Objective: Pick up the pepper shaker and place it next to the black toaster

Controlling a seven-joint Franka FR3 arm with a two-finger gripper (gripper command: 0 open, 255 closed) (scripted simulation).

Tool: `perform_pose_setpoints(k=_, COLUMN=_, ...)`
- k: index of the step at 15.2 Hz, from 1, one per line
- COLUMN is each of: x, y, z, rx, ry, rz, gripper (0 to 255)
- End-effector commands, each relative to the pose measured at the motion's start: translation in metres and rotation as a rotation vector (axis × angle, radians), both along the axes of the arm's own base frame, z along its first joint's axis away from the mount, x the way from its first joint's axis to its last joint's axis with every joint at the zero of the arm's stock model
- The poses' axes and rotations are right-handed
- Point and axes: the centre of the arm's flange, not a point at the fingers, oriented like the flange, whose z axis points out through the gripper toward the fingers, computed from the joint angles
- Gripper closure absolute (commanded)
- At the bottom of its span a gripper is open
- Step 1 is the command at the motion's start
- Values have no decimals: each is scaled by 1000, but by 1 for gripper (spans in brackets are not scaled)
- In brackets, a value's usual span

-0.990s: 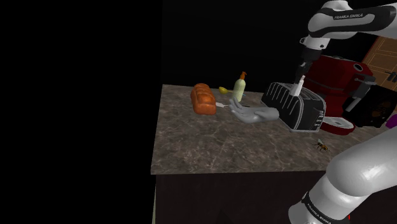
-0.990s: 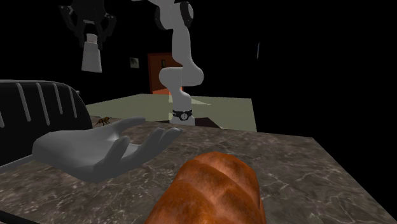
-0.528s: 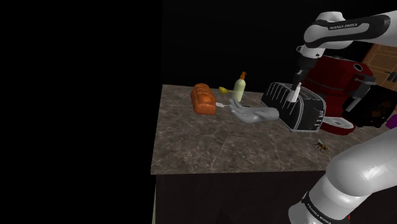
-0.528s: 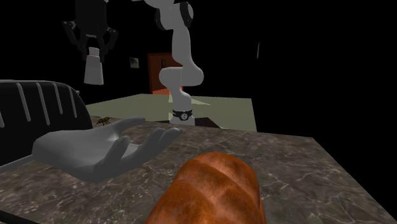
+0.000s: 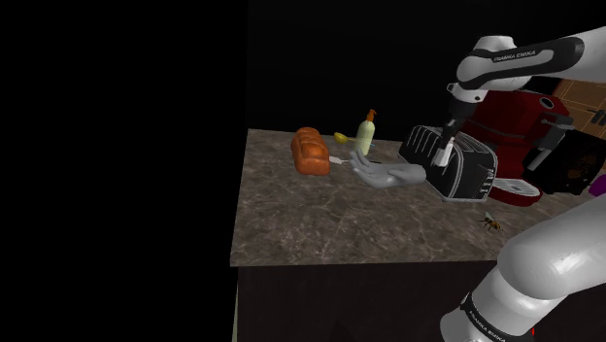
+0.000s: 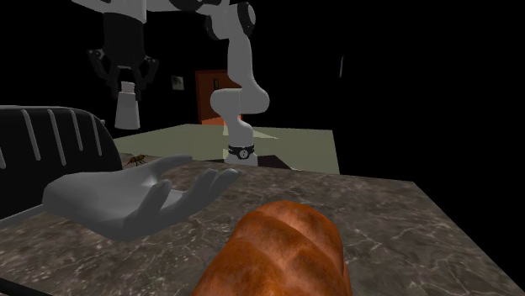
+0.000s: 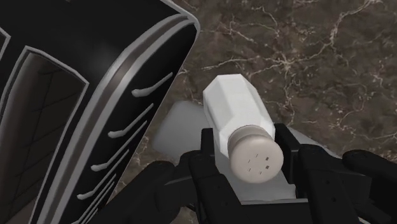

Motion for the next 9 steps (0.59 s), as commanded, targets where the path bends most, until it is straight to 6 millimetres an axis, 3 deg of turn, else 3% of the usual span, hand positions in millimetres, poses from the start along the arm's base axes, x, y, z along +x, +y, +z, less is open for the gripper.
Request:
perform_pose_setpoints(k=1, x=0, y=-1, z=-11, rx=0, ry=-1, rz=0, gripper=255)
perform_pose_setpoints(k=9, x=0, y=-1, z=-53, rx=0, ry=-1, rz=0, gripper=255)
